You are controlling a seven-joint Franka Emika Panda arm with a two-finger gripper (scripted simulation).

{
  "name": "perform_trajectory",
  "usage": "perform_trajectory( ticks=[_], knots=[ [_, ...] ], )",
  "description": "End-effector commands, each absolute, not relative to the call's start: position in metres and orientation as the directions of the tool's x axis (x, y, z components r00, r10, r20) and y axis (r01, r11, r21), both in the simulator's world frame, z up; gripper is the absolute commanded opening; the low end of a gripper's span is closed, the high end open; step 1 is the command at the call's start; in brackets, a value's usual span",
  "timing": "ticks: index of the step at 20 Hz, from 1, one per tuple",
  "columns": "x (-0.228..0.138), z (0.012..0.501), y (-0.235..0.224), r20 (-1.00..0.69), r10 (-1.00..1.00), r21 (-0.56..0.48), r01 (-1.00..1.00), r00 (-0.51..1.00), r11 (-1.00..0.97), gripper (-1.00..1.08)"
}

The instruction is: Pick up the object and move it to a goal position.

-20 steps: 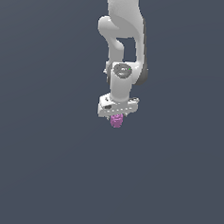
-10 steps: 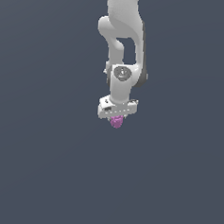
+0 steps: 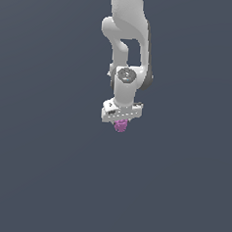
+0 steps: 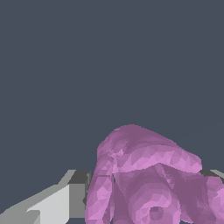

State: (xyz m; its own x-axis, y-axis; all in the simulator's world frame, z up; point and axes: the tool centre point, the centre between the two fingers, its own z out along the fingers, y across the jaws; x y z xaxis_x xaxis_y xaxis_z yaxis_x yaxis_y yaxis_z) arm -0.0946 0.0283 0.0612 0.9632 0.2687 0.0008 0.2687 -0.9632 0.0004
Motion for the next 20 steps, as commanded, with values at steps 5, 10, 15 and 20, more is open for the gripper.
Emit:
perform_trajectory(
  ticks=[5,10,15,20],
  knots=[
    [-0.096,0.079,0.031,0.001,0.269,0.001,0.269,0.963,-0.963,-1.00],
    [-0.099,0.107,0.035,0.001,0.269,0.001,0.269,0.963,-0.963,-1.00],
    [-0.102,0.148,0.041,0.001,0.269,0.001,0.269,0.963,-0.963,-1.00],
    [-0.107,0.198,0.049,0.001,0.270,0.001,0.270,0.963,-0.963,-1.00]
  ],
)
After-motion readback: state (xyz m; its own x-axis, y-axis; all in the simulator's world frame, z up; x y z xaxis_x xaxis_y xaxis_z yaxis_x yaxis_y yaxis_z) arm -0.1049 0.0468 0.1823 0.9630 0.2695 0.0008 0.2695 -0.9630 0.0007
